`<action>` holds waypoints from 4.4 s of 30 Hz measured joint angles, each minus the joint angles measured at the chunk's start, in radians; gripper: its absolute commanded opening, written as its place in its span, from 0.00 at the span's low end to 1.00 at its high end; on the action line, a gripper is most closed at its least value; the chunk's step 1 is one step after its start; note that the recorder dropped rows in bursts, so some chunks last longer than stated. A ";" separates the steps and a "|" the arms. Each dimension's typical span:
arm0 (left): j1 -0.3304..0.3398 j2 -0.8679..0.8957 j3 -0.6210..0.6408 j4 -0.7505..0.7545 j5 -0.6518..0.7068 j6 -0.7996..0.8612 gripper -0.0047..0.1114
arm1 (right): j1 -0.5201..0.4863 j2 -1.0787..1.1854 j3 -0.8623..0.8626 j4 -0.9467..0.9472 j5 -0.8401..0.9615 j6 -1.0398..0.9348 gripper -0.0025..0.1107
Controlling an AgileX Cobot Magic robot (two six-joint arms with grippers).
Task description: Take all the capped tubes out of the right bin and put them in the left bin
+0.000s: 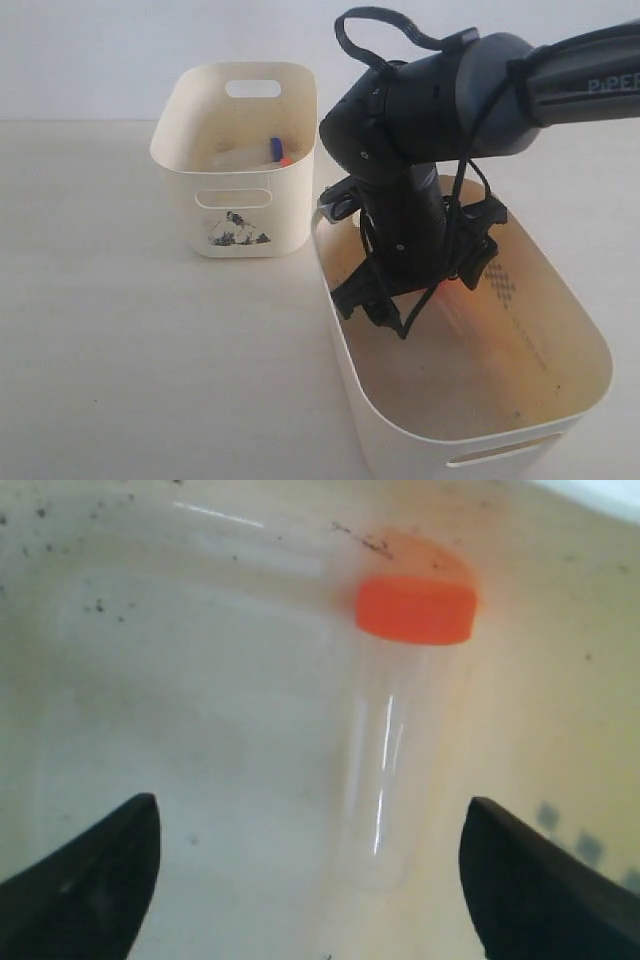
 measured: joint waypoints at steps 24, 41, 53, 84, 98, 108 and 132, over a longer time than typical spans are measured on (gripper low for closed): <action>0.000 0.000 0.000 0.000 0.000 0.000 0.08 | 0.013 0.204 -0.021 -0.137 0.049 0.046 0.02; 0.000 0.000 0.000 0.000 0.000 0.000 0.08 | 0.009 0.019 0.002 -0.084 0.049 0.005 0.02; 0.000 0.000 0.000 0.000 0.000 0.000 0.08 | 0.009 -0.679 0.002 -0.084 -0.123 -0.042 0.02; 0.000 0.000 0.000 0.000 0.000 0.000 0.08 | 0.008 -0.284 -0.001 -0.051 -1.215 -0.044 0.35; 0.000 0.000 0.000 0.000 0.000 0.000 0.08 | 0.002 -0.167 -0.131 0.016 -0.956 -0.053 0.05; 0.000 0.000 0.000 0.000 0.000 0.000 0.08 | 0.002 -0.446 -0.134 -0.013 -0.503 -0.106 0.05; 0.000 0.000 0.000 0.000 0.000 0.000 0.08 | 0.002 -0.575 -0.134 -0.025 -0.455 -0.127 0.05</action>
